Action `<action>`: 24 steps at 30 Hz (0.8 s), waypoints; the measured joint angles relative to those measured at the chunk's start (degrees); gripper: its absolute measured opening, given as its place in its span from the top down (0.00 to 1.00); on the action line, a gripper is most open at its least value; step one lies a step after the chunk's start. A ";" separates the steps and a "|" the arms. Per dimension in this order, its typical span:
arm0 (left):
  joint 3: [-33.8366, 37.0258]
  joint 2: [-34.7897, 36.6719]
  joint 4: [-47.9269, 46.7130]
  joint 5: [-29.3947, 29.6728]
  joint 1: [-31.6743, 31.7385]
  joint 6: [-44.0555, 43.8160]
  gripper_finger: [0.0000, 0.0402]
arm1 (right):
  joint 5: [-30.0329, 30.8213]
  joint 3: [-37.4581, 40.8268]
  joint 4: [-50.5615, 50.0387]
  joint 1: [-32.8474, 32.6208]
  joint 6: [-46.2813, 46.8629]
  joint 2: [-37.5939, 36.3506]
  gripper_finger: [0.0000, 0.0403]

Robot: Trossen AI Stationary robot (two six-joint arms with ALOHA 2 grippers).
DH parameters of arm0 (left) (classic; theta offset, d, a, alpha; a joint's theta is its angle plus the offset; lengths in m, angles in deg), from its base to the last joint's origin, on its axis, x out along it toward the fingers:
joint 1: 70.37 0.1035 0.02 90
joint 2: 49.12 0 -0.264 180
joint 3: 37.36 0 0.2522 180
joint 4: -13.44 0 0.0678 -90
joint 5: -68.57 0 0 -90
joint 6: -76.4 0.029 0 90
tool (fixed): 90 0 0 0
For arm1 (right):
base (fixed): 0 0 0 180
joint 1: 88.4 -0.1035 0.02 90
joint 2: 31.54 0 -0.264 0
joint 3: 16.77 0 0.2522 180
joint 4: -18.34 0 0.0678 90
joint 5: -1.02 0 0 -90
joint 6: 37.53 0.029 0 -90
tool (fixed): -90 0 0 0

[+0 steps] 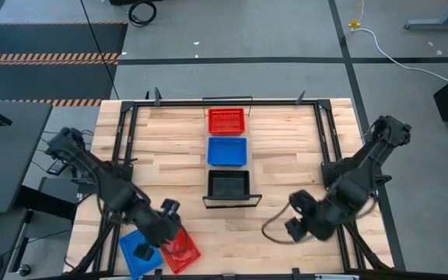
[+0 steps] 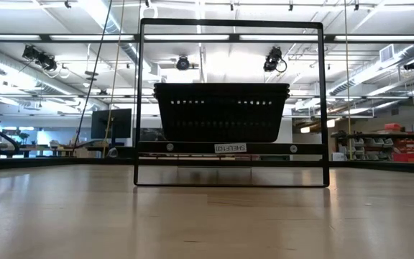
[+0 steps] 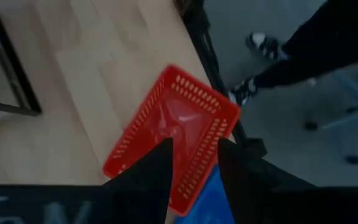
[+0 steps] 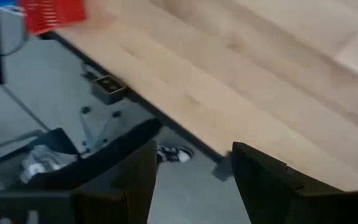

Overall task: Stack baskets on shelf by color
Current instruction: Stack the red bin on the red bins on the shelf

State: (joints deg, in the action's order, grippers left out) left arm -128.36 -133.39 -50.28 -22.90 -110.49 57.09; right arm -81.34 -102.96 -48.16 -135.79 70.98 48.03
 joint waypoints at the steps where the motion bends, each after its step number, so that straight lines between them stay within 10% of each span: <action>1: 0.00 -1.02 0.00 0.00 -0.63 -0.21 0.67 | 1.32 0.00 1.36 -1.31 0.78 0.62 0.48; 24: -0.02 -19.95 4.91 -4.32 -8.63 2.48 0.51 | 2.95 0.00 15.47 -11.00 4.47 13.43 0.48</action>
State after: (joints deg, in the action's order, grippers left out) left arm -128.38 -153.34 -45.37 -27.22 -119.12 59.56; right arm -78.39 -102.96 -32.68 -146.79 75.45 61.46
